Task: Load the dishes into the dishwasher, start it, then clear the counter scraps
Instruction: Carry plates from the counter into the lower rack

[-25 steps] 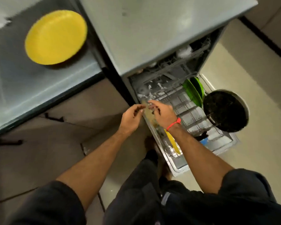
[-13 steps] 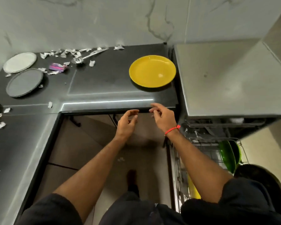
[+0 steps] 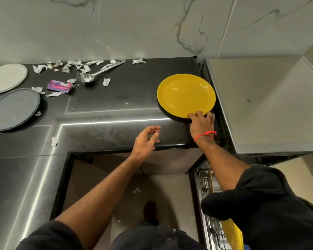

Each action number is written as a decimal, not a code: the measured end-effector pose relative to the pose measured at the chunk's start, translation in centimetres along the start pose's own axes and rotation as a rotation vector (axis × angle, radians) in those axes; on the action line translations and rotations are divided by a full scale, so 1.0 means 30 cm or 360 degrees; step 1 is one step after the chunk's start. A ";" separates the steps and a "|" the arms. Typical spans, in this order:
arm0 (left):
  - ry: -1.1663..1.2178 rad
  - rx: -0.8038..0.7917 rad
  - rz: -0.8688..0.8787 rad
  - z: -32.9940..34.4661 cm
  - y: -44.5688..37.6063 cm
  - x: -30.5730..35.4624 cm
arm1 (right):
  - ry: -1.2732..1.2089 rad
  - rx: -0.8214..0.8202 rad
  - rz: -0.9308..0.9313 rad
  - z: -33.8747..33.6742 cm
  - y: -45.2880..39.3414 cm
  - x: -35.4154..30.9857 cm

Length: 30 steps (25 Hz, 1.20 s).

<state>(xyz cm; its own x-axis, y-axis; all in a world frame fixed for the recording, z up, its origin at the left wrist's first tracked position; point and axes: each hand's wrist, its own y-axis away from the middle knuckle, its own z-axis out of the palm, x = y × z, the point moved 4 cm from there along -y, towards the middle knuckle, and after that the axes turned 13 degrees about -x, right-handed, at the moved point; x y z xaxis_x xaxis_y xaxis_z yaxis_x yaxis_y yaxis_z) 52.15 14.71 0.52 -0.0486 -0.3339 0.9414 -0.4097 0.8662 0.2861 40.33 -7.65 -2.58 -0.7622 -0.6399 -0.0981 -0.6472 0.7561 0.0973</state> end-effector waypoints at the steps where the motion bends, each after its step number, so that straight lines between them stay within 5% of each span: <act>1: 0.0016 -0.0022 -0.0014 -0.002 -0.012 -0.002 | 0.0067 0.0022 -0.0050 0.001 -0.009 -0.008; 5: 0.0080 -0.0060 -0.0049 0.017 -0.031 0.003 | 0.0037 0.0083 -0.0286 -0.004 0.041 -0.029; 13: 0.0383 0.0023 0.0118 0.205 -0.030 0.073 | -0.1302 0.0745 -0.0429 -0.355 0.386 0.170; 17: 0.0410 0.0052 0.0259 0.430 0.094 0.164 | -0.1755 0.0750 -0.0297 -0.373 0.697 0.379; 22: 0.0458 -0.0126 0.0304 0.815 0.318 0.212 | -0.1870 0.0775 -0.0101 -0.282 1.125 0.639; 30: 0.0317 -0.0677 -0.0321 1.244 0.414 0.091 | -0.1672 0.0342 0.0043 0.048 1.363 0.777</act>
<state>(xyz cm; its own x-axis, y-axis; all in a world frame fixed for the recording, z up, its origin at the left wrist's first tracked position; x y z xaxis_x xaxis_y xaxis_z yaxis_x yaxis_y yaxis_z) 12.93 10.68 -0.04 0.1846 -0.4686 0.8639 0.0162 0.8803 0.4741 -3.89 8.56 -2.31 -0.3178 -0.2612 -0.9114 -0.5369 0.8419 -0.0541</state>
